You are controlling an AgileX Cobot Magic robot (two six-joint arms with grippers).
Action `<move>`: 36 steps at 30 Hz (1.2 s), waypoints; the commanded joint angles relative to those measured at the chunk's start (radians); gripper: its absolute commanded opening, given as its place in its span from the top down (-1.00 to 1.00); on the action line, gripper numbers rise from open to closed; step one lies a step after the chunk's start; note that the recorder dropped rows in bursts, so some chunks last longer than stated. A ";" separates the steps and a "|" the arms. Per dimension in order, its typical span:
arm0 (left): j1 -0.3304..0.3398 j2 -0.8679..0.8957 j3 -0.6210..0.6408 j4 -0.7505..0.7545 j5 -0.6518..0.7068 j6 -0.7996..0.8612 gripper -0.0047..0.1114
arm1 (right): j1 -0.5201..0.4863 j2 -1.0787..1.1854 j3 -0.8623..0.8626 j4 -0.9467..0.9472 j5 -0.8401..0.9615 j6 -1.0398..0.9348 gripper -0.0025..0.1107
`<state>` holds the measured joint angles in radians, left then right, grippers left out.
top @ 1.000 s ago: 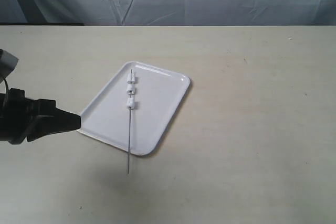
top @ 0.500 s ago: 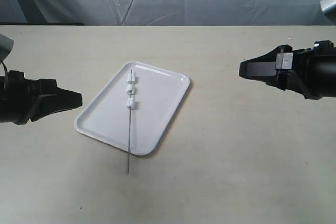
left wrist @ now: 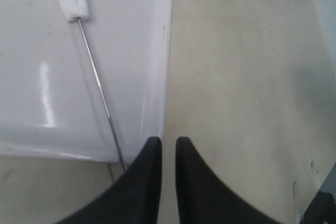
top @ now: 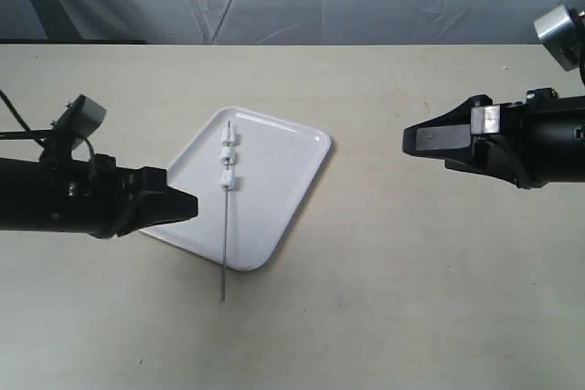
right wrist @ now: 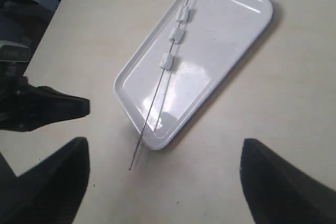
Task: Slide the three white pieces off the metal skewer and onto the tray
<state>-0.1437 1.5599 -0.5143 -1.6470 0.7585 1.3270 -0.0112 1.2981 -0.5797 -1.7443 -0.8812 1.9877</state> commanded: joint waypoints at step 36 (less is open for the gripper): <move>-0.078 0.265 -0.113 -0.097 -0.079 0.041 0.33 | 0.002 0.003 -0.003 0.000 0.014 -0.077 0.35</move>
<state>-0.2139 1.7940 -0.6191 -1.7303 0.6826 1.3649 -0.0094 1.3003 -0.5811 -1.7410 -0.8698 1.9142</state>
